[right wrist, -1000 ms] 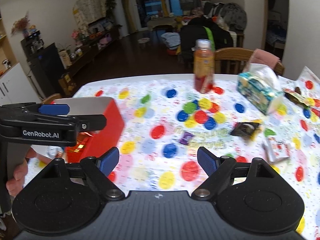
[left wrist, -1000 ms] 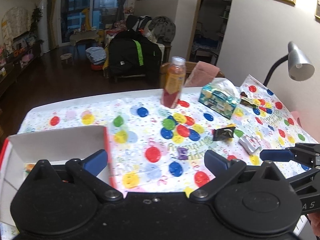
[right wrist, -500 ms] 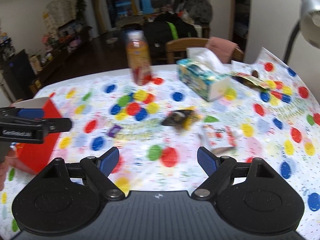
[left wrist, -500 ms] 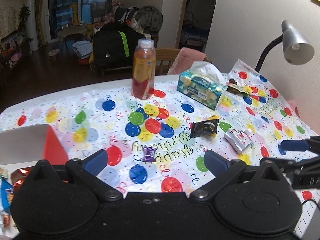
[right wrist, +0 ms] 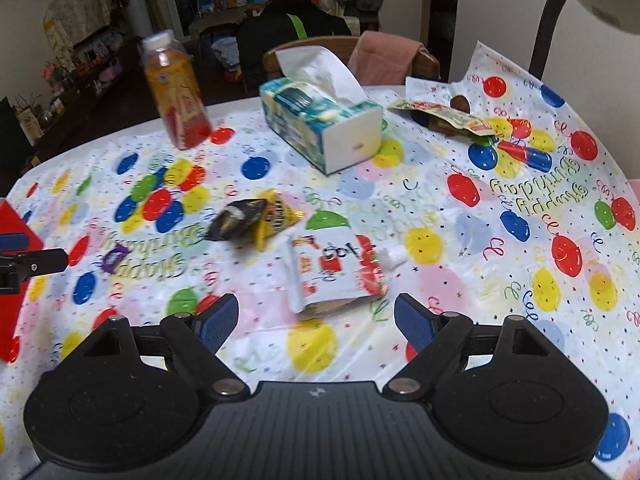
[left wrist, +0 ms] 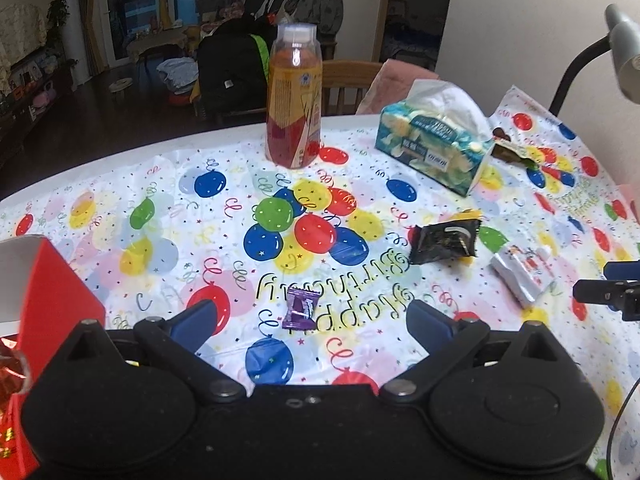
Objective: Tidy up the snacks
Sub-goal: 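Move both tools from the box back over the remaining snacks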
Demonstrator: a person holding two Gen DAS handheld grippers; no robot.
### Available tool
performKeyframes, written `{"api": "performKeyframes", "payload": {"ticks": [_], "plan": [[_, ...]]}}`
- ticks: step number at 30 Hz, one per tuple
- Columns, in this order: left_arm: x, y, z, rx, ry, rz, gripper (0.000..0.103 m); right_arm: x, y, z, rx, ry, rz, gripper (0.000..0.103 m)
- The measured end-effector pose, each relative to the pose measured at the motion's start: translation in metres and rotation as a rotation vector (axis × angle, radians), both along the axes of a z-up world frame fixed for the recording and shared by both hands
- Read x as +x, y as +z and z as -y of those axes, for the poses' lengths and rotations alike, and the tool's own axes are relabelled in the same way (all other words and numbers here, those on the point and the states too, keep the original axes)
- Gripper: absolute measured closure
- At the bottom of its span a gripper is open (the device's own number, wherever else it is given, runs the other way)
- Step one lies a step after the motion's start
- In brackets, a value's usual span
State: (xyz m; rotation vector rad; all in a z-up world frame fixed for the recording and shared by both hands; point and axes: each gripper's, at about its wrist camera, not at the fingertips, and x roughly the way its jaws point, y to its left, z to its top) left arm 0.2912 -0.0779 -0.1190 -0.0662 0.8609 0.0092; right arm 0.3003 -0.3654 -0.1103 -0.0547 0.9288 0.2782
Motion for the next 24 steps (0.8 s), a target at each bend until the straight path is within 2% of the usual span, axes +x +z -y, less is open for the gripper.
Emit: {"api": "performKeyframes", "payload": {"ticks": [6, 14, 24], "plan": [[0.018, -0.018, 0.005, 0.017, -0.004, -0.028, 0.007, 0.028, -0.019, -0.001, -0.008, 0.025, -0.02, 0.018], [0.036, -0.042, 0.002, 0.026, 0.002, -0.078, 0.022, 0.056, -0.045, -0.01, -0.034, 0.044, -0.051, 0.018], [0.053, -0.061, -0.002, 0.035, -0.01, -0.117, 0.039, 0.074, -0.06, -0.015, -0.058, 0.042, -0.07, 0.018]]}}
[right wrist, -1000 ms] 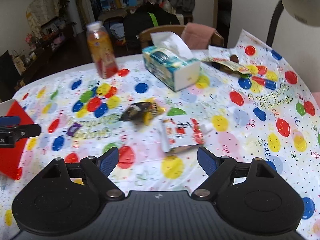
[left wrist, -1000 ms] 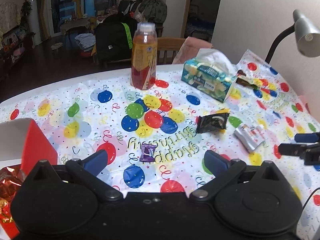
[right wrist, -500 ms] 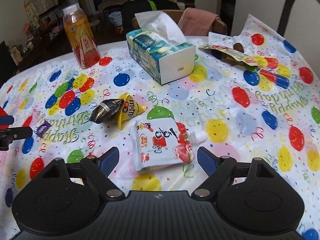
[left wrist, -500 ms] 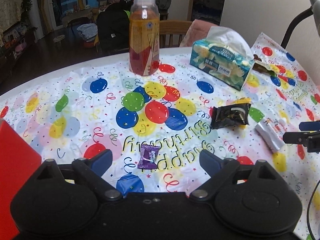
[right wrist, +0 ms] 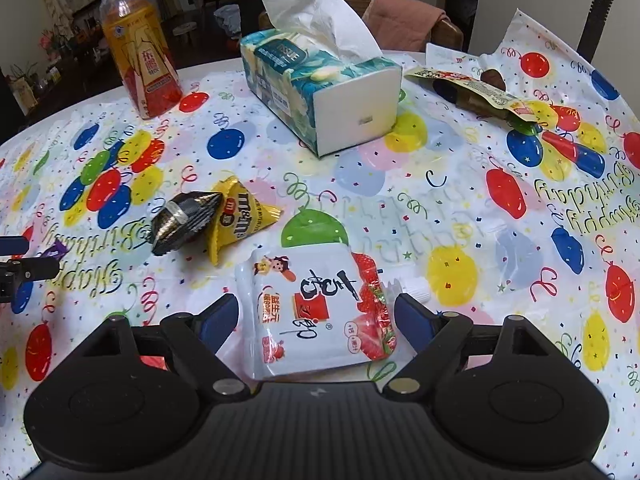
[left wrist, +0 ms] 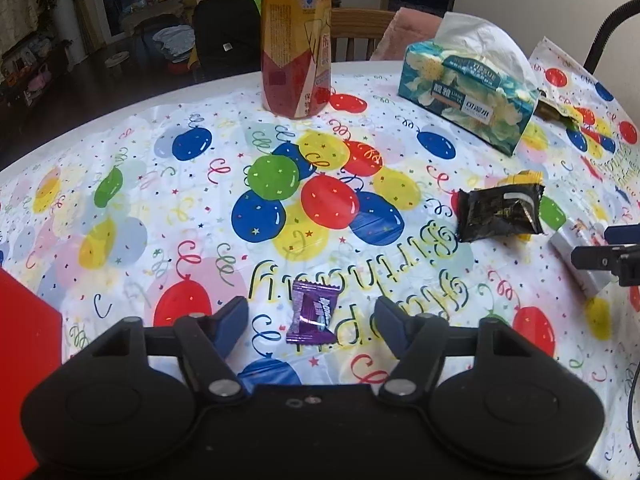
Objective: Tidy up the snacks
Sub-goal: 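Grasp the purple candy with the left tool while the right tool grasps the white pouch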
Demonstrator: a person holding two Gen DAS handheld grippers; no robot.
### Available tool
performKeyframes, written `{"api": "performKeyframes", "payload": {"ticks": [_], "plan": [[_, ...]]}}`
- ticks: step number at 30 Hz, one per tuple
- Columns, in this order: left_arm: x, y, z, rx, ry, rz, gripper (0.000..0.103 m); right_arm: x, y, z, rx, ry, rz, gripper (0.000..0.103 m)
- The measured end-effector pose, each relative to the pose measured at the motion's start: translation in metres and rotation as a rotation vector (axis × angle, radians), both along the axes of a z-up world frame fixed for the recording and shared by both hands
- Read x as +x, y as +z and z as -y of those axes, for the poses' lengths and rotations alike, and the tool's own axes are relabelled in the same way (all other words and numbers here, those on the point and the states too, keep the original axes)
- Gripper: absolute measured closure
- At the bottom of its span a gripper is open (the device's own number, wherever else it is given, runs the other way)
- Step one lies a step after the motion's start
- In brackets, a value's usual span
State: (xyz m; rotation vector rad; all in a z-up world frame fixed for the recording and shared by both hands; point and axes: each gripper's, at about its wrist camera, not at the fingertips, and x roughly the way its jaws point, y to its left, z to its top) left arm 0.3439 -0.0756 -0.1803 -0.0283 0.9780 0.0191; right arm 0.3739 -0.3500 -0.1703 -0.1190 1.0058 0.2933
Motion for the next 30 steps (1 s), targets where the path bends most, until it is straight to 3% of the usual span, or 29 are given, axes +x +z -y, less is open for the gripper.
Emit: {"api": "performKeyframes", "payload": {"ticks": [10, 13, 15, 21, 30], "plan": [[0.005, -0.007, 0.004, 0.013, -0.028, -0.001, 0.064, -0.003, -0.003, -0.009, -0.045, 0.003, 0.007, 0.018], [0.006, -0.007, 0.006, 0.015, -0.035, 0.001, 0.071, -0.005, -0.004, -0.01, -0.063, -0.001, 0.006, 0.03], [0.006, -0.006, 0.006, 0.012, -0.037, 0.002, 0.079, -0.005, -0.003, -0.01, -0.062, -0.002, 0.005, 0.032], [0.004, -0.005, 0.008, 0.032, -0.042, 0.005, 0.083, -0.008, -0.002, -0.011, -0.069, -0.018, 0.001, 0.036], [-0.008, 0.004, 0.001, -0.009, -0.023, 0.006, 0.086, -0.029, 0.012, -0.01, -0.052, -0.025, -0.001, 0.038]]}}
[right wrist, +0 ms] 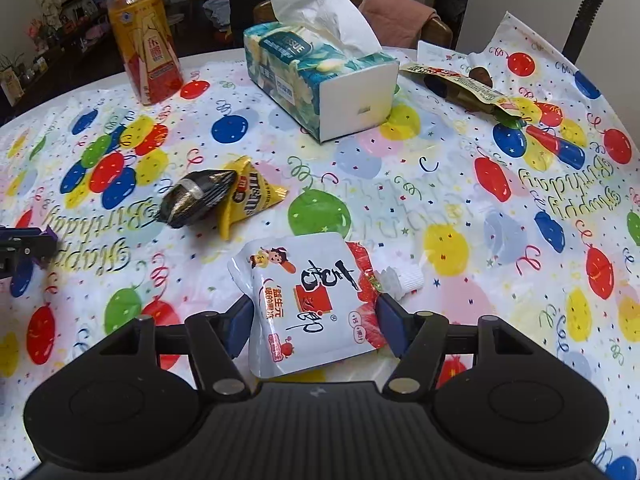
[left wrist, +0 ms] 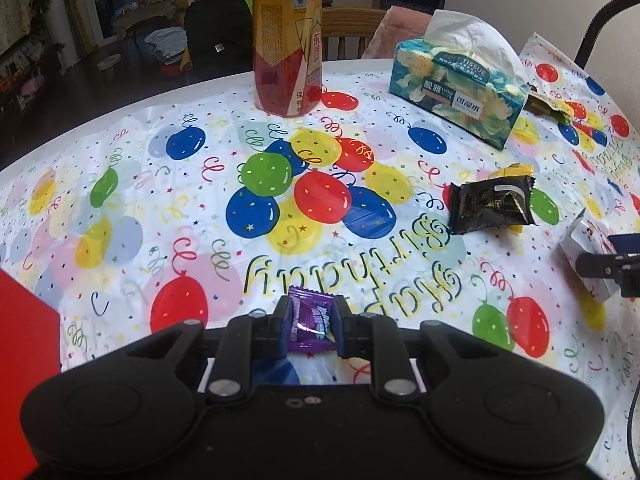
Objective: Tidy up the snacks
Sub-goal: 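Carry the purple candy and white pouch over the cardboard box with both tools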
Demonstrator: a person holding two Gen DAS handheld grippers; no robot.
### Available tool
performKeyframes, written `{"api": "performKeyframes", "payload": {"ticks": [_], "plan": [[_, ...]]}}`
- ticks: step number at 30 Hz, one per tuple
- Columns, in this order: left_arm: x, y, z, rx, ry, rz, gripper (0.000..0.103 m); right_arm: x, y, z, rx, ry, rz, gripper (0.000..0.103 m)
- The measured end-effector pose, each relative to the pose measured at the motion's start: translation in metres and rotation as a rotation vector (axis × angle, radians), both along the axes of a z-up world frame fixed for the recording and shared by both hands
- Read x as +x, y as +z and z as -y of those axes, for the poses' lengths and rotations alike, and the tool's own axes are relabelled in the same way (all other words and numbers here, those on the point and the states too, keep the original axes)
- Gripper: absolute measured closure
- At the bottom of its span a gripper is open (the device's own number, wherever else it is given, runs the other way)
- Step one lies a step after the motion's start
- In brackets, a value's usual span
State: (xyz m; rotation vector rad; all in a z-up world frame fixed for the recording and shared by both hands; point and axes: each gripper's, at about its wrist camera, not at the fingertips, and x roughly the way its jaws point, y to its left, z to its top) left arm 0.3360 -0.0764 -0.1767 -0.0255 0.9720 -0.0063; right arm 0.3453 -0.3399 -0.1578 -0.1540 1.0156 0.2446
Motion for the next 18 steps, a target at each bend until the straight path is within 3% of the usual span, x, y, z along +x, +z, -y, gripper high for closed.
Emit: {"api": "performKeyframes", "payload": {"ticks": [18], "plan": [[-0.055, 0.053, -0.006, -0.083, -0.002, 0.043, 0.086, -0.075, 0.069, -0.032, 0.065, 0.066, 0.025, 0.039]]}}
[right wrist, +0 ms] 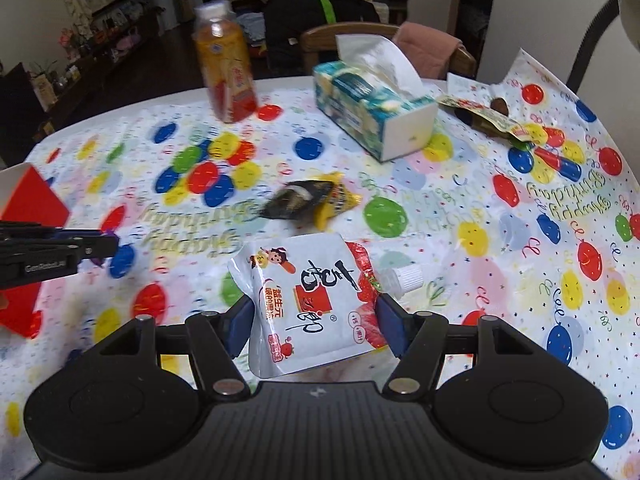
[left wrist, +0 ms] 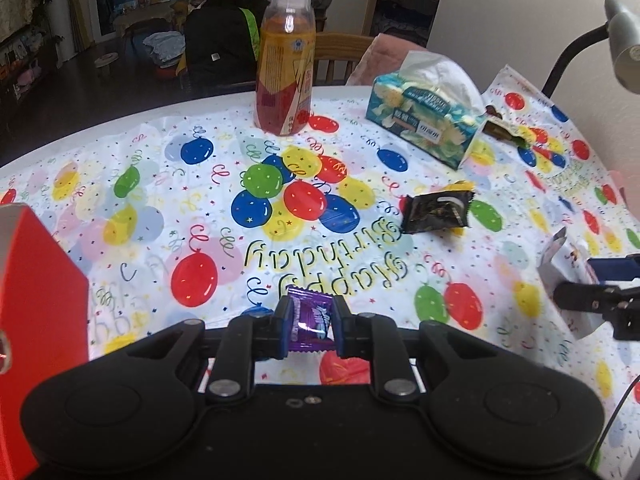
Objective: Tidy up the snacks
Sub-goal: 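Carry the purple candy and white pouch over the cardboard box with both tools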
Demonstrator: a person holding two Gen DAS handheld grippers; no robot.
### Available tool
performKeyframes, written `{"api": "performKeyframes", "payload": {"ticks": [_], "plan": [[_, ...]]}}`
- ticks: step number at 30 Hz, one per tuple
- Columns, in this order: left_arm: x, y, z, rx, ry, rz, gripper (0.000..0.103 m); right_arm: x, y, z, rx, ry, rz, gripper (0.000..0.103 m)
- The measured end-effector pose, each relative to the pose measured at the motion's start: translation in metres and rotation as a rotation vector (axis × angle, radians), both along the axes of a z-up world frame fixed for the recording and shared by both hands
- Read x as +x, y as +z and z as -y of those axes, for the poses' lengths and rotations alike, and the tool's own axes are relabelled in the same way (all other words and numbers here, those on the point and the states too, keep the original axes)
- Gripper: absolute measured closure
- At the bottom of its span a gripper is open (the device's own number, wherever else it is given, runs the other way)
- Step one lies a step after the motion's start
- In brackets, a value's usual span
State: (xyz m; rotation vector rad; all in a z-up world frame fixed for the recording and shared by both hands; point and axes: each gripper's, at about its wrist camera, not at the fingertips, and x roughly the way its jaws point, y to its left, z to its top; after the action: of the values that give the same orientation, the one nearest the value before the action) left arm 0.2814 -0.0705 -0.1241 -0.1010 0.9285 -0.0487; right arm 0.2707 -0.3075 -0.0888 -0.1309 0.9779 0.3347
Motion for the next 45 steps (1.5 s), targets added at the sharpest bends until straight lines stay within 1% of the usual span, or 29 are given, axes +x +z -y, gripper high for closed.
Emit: {"api": "performKeyframes", "payload": {"ticks": [6, 12, 18, 26, 34, 45], "plan": [[-0.023, 0.022, -0.01, -0.017, -0.007, 0.025, 0.086, -0.027, 0.022, -0.025, 0.027, 0.054, 0.008, 0.039], [-0.046, 0.039, -0.029, -0.032, 0.002, 0.041, 0.086, -0.053, 0.042, -0.059, 0.041, 0.119, 0.03, 0.039], [-0.067, 0.058, -0.051, -0.037, 0.02, 0.061, 0.086, -0.075, 0.059, -0.099, 0.047, 0.186, 0.054, 0.039], [-0.097, 0.077, -0.087, -0.037, 0.044, 0.092, 0.086, -0.101, 0.074, -0.155, 0.065, 0.268, 0.077, 0.039], [-0.12, 0.088, -0.131, -0.032, 0.09, 0.118, 0.086, -0.115, 0.078, -0.215, 0.073, 0.332, 0.087, 0.039], [-0.142, 0.09, -0.208, -0.007, 0.201, 0.121, 0.086, -0.124, 0.068, -0.303, 0.052, 0.433, 0.081, 0.039]]}}
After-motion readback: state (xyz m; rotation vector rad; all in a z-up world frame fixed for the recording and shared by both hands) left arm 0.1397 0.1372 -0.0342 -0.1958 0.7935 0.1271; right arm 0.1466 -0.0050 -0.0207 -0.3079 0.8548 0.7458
